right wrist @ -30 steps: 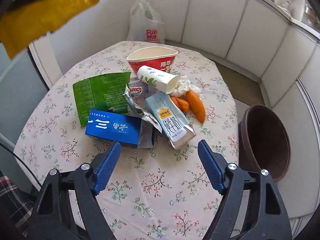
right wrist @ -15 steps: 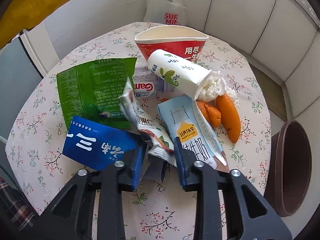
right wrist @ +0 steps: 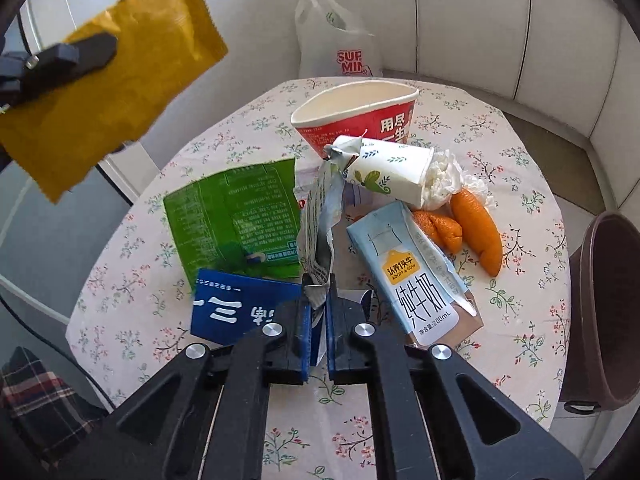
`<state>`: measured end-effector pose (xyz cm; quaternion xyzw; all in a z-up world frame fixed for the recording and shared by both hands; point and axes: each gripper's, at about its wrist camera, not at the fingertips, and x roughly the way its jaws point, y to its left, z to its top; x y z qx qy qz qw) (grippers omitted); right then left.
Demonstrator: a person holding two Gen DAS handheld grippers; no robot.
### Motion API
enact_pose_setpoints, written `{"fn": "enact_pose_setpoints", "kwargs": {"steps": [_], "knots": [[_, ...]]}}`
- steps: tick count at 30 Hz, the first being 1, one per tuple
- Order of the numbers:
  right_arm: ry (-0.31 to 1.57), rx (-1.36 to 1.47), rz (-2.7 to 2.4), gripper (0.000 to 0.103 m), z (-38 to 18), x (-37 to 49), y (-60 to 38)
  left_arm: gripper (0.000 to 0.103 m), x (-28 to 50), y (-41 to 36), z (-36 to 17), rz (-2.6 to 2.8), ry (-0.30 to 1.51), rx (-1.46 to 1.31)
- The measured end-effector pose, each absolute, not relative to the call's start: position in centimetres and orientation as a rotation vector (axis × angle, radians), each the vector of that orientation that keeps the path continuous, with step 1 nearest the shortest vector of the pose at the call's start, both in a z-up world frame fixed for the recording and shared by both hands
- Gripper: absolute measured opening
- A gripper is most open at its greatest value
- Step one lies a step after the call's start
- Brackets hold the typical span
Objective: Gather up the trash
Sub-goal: 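Carry the wrapper over the brown bin and open the right tool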
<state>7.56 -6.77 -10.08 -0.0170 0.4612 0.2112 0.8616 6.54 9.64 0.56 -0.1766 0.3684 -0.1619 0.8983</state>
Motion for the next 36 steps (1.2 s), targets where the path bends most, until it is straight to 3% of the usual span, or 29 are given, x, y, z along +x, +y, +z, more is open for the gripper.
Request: {"fn": "enact_pose_setpoints", "kwargs": {"steps": [11,19,20,21,22,23,26,27,36], "knots": [[0.746,0.103,0.302,0.005,-2.7,6.1,-14.2,0.01,6.4,9.0,0.3,-0.337,0.754,-0.367],[0.707,0.235,-0.092,0.01,-3.3,7.0,-27.2,0.01,7.1,7.1,-0.9,-0.342,0.767,-0.349],[0.716,0.223,-0.156,0.02,-3.7,7.2,-28.2,0.01,7.2,6.7,-1.1,-0.347,0.769,-0.347],[0.727,0.233,-0.202,0.041,-4.1,7.2,-29.4,0.01,7.3,6.3,-1.3,-0.354,0.771,-0.347],[0.728,0.252,-0.229,0.05,-4.3,7.1,-30.3,0.01,7.3,5.7,-1.5,-0.366,0.775,-0.346],[0.721,0.28,-0.283,0.067,-4.4,6.9,-31.5,0.01,7.5,5.1,-1.6,-0.378,0.781,-0.343],[0.67,0.312,-0.427,0.092,-3.8,5.6,-34.3,0.01,8.1,2.1,-1.7,-0.417,0.805,-0.321],[0.652,0.315,-0.487,0.097,-3.4,5.0,-35.2,0.01,8.4,0.7,-1.6,-0.435,0.81,-0.305],[0.678,0.32,-0.813,0.096,-3.5,2.1,-40.8,0.01,12.2,-14.2,-0.5,-0.647,0.836,-0.21]]}}
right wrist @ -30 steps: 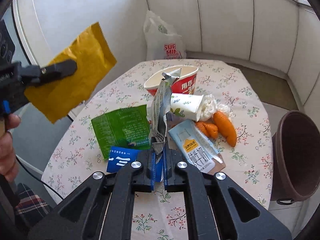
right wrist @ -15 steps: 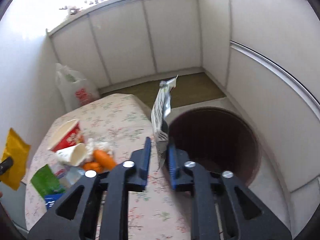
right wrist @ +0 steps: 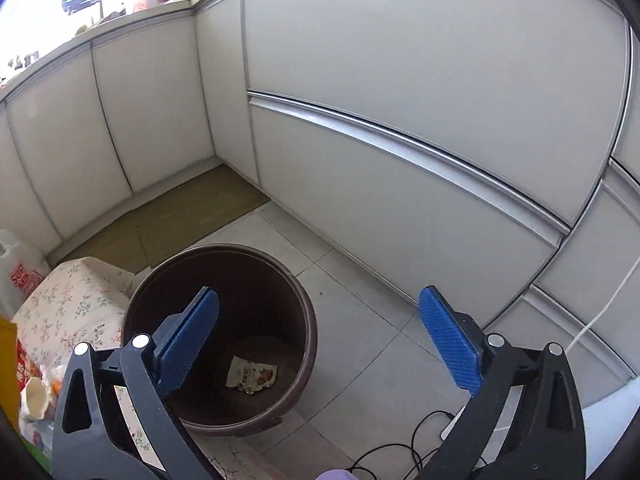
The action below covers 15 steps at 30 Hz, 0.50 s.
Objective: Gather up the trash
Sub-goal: 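Carry the wrapper over the brown bin and open the right tool, then move the yellow packet over the brown bin and open the left tool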
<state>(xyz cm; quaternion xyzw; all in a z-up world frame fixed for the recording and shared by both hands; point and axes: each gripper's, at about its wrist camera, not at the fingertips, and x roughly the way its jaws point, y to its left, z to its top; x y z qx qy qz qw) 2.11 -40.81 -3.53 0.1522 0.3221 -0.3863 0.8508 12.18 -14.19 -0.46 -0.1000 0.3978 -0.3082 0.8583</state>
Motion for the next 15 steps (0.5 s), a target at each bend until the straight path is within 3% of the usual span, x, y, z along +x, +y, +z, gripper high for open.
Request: {"fn": "enact_pose_setpoints", "kwargs": {"steps": [10,13,15], "knots": [[0.676,0.318,-0.885,0.096,-3.1,1.3,-41.8,0.012,16.0,-25.4,-2.3,-0.741,0.95,-0.196],[0.685,0.331,-0.879,0.096,-3.1,1.1,-42.3,0.028,17.4,-26.8,-2.8,-0.707,0.988,-0.203],[0.692,0.332,-0.867,0.096,-3.0,1.1,-42.2,0.049,17.5,-26.9,-2.7,-0.683,0.99,-0.197]]}}
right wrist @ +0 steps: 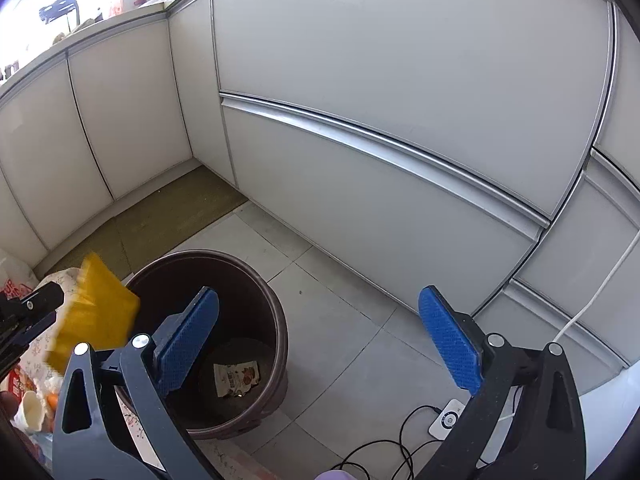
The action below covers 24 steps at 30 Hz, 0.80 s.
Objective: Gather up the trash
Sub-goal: 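Move the yellow packet over the brown bin and open the left tool, then grasp the green packet on the table with the left tool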
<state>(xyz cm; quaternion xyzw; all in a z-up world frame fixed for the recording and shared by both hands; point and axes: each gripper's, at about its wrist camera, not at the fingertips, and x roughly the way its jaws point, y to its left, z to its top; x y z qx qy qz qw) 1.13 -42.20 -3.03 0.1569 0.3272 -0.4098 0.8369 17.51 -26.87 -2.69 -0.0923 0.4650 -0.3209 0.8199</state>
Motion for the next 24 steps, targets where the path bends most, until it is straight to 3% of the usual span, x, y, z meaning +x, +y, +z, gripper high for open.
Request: {"fn": "enact_pose_setpoints", "kwargs": {"steps": [2,7,12,17,24], "knots": [[0.698,0.33,-0.855,0.096,-3.0,1.1,-42.2,0.063,17.3,-26.3,-2.4,-0.664,0.974,-0.19],[0.707,0.319,-0.806,0.096,-2.9,1.4,-41.2,0.072,15.9,-23.2,-2.0,-0.595,0.934,-0.152],[0.72,0.241,-0.719,0.096,-3.0,2.2,-37.8,0.088,12.4,-18.8,-1.4,-0.476,0.817,0.04],[0.728,0.13,-0.576,0.096,-2.5,2.9,-32.5,0.09,9.8,-12.4,-1.4,-0.383,0.8,0.14],[0.79,0.103,-0.324,0.096,-3.1,2.9,-24.7,0.092,8.9,-0.6,-1.9,-0.272,0.845,0.008]]}}
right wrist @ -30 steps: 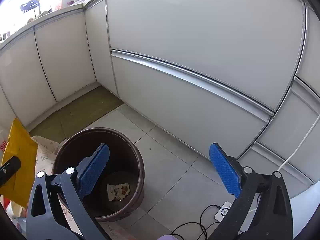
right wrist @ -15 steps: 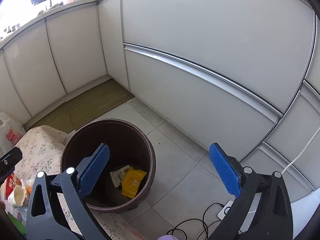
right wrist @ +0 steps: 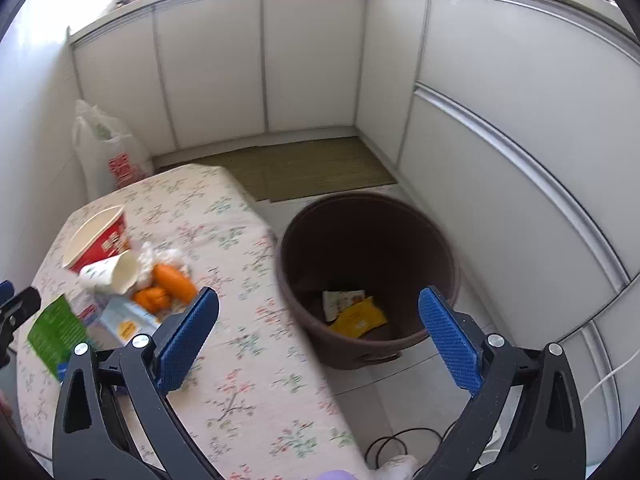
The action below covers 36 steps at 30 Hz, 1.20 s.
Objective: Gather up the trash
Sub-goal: 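Grasp the green packet on the table with the left tool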
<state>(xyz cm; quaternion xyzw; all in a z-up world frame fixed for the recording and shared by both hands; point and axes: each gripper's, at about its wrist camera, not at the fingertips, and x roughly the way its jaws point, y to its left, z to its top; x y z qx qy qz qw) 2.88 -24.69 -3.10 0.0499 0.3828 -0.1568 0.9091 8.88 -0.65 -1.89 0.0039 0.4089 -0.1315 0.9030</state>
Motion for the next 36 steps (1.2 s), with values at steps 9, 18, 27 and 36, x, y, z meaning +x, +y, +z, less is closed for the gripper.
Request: {"fn": "enact_pose_setpoints", "kwargs": {"steps": [9,18,27,36], "knots": [[0.888,0.039,-0.184,0.096,-5.6,4.7,-19.1,0.092,12.8,8.0,-6.3,-0.169,1.0,0.13],[0.944,0.064,-0.189,0.096,-7.8,5.8,-18.9,0.092,15.6,8.0,-11.3,-0.184,1.087,0.17],[0.957,0.112,-0.163,0.096,-7.8,5.9,-19.4,0.058,13.7,4.8,-12.3,-0.292,1.144,0.336],[0.972,0.115,-0.14,0.096,-8.0,6.2,-18.6,0.003,11.7,5.6,-11.6,-0.314,1.189,0.298]]}}
